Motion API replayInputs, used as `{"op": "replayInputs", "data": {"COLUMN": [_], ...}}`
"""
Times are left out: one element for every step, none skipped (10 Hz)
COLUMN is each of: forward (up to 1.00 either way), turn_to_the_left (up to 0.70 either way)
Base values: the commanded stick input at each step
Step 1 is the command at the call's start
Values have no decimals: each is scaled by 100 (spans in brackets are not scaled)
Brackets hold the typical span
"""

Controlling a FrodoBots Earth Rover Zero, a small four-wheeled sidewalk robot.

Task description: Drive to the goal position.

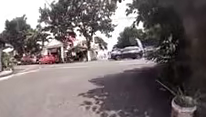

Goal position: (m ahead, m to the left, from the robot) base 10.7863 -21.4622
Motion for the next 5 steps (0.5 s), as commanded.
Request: {"op": "replayInputs", "data": {"forward": [70, 70, 70, 70, 70], "turn_to_the_left": [1, 1, 1, 1, 1]}}
